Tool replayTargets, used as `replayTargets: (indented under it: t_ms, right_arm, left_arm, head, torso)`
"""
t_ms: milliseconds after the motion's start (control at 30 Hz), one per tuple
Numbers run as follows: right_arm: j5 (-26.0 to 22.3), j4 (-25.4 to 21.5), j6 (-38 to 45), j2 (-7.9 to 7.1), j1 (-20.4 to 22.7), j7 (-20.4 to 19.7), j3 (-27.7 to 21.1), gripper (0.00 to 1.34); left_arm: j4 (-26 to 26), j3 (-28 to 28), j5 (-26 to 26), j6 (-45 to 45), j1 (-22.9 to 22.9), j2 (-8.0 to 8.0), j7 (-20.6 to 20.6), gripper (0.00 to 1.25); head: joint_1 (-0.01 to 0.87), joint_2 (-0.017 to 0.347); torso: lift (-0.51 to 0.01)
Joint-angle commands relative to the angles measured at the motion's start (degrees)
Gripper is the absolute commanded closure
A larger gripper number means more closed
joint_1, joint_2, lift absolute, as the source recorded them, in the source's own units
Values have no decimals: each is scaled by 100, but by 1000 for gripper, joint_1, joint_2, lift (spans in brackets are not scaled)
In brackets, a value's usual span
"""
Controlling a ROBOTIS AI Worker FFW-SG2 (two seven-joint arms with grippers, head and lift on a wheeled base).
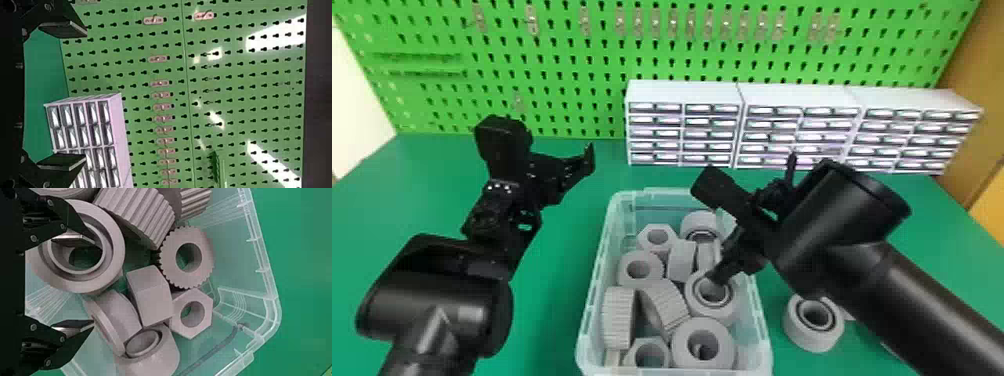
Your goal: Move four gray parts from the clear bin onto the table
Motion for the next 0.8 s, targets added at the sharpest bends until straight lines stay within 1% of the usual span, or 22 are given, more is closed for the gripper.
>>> replayTargets:
  t_ms: [0,200,333,767]
  right_arm:
    - [-108,153,-122,18,4,0,49,525]
    - [-152,241,-140,18,4,0,102,525]
    - [-178,294,-183,-9,4,0,146,525]
    - [-196,452,-271,-141,-110,0,339,525]
  left_arm:
    - [0,2,0,0,4,0,0,167]
    - [0,2,0,0,4,0,0,168]
    - [0,-7,0,0,4,0,0,168]
    - [9,-7,0,0,-5,0,0,167]
  head:
    - [678,34]
    - [678,34]
    - [678,34]
    - [678,34]
  torso:
    - [-50]
    - [-50]
    - [-50]
    - [-50]
